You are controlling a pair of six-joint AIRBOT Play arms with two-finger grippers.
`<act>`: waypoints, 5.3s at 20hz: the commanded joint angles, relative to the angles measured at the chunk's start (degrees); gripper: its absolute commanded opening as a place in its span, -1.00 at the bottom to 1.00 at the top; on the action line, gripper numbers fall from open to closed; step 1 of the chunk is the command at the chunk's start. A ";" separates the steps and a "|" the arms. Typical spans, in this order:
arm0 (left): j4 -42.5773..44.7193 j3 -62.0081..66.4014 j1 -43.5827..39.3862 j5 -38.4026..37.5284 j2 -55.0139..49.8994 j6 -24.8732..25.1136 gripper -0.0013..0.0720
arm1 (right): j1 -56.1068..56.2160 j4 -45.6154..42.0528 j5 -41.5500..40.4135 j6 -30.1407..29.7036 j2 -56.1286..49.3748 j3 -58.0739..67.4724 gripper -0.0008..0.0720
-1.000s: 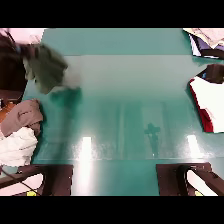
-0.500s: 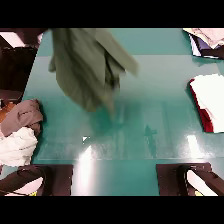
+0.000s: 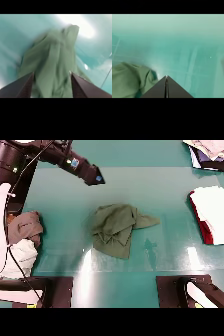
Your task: Fold the shirts.
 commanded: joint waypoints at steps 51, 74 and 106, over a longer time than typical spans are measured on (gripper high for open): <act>-1.66 -21.70 12.09 1.92 20.44 2.73 -0.89 | 12.76 12.44 -14.67 -13.14 -40.04 -23.26 0.40; 7.28 13.29 12.09 6.10 28.72 -2.86 -0.89 | -1.36 11.87 -23.47 -15.34 1.07 13.86 -0.93; 9.18 -37.38 12.11 27.12 7.30 -0.46 -0.89 | 13.97 0.02 -20.06 -0.90 -40.92 16.92 -0.92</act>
